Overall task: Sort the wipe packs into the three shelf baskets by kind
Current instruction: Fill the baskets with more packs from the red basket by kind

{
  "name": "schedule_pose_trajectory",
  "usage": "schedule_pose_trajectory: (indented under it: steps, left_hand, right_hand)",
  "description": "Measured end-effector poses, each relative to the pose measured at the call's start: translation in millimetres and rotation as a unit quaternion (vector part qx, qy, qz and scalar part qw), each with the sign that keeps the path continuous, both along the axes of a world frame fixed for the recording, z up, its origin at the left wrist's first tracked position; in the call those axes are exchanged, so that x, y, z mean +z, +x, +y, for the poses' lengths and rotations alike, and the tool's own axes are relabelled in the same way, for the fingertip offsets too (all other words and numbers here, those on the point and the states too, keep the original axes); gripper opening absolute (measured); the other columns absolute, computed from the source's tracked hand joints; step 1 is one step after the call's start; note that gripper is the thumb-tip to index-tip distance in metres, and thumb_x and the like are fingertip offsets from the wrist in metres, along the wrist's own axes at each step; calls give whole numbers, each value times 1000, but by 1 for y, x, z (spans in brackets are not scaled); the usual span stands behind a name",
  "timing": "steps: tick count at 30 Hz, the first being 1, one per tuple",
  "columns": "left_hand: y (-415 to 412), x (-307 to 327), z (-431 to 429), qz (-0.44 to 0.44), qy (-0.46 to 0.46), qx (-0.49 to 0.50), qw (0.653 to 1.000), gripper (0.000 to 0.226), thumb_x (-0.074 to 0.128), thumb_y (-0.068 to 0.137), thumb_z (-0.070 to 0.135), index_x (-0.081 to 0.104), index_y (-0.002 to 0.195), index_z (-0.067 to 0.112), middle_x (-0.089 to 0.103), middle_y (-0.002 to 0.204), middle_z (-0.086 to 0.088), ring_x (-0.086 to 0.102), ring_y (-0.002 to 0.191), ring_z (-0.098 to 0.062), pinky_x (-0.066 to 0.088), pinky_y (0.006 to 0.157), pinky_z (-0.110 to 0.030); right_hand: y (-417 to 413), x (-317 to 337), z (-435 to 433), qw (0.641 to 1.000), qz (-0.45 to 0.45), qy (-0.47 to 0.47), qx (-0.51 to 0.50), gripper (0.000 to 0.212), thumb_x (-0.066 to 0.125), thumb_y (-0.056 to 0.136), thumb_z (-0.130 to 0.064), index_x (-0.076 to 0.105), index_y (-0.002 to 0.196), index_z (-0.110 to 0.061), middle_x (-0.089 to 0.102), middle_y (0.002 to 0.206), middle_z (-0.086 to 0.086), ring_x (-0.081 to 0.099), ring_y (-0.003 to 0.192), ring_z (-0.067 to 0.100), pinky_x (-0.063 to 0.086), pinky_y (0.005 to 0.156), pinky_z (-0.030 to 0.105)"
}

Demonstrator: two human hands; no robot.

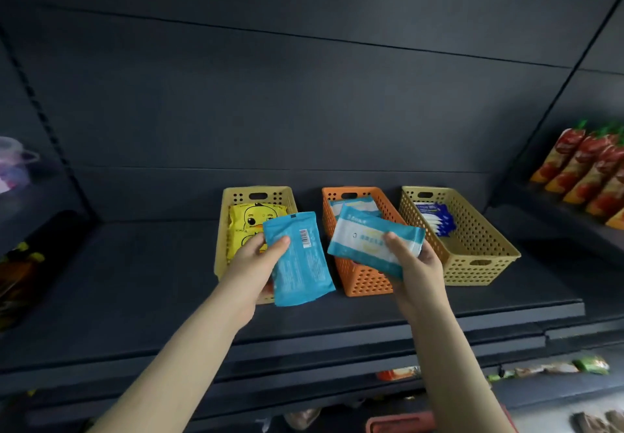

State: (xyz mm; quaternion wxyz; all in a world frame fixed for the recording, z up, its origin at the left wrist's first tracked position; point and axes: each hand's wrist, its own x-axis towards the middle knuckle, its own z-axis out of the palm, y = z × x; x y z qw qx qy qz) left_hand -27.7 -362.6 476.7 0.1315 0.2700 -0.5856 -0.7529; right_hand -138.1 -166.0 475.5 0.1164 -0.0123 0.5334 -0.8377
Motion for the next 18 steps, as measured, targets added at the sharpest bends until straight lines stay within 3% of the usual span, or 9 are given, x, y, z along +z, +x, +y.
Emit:
schedule_pose_trajectory:
  steps: [3,5,8,11,15,18]
  left_hand:
    - [-36,-3,-5,-1,-14,11,1000,10,59,92,38,61,102,36,70,104,5,67,99,-17,55,87,-50]
    - [-60,-5,-9,-1,-18,18,1000,10,58,93,37,61,102,36,71,104,5,67,99,-18,55,87,-51]
    - [-96,-5,-12,-5,-6,30,1000,17,59,92,34,61,109,32,70,106,3,68,99,-18,57,85,-48]
    - [-128,-6,-15,-8,-12,37,999,19,61,92,30,62,110,23,71,104,1,69,95,-17,59,78,-42]
    - [-153,-11,-21,-16,-7,49,999,21,65,89,25,64,109,17,72,106,-3,70,96,-18,59,79,-44]
    - [-165,-18,-26,-35,3,51,998,21,66,89,20,64,109,17,72,105,-3,71,95,-19,59,70,-38]
  right_hand:
    - [-45,-5,2,998,24,63,-15,19,68,86,-12,61,103,-9,70,104,12,70,96,27,58,82,41]
    - [-82,-8,3,985,71,154,-31,21,69,86,-16,61,105,-11,70,99,8,71,90,23,59,75,37]
    - [-140,-17,2,941,139,307,-35,20,70,86,-21,60,103,-15,69,94,2,69,86,21,59,75,40]
    - [-188,-35,-6,895,152,418,6,18,69,86,-24,60,101,-18,69,98,5,68,87,22,58,77,46]
    - [-218,-63,-27,839,141,517,89,31,68,87,-21,61,115,-11,68,106,8,65,93,23,53,78,35]
    - [-225,-82,-44,805,127,565,127,28,69,85,-26,60,108,-12,67,93,4,63,77,18,53,63,30]
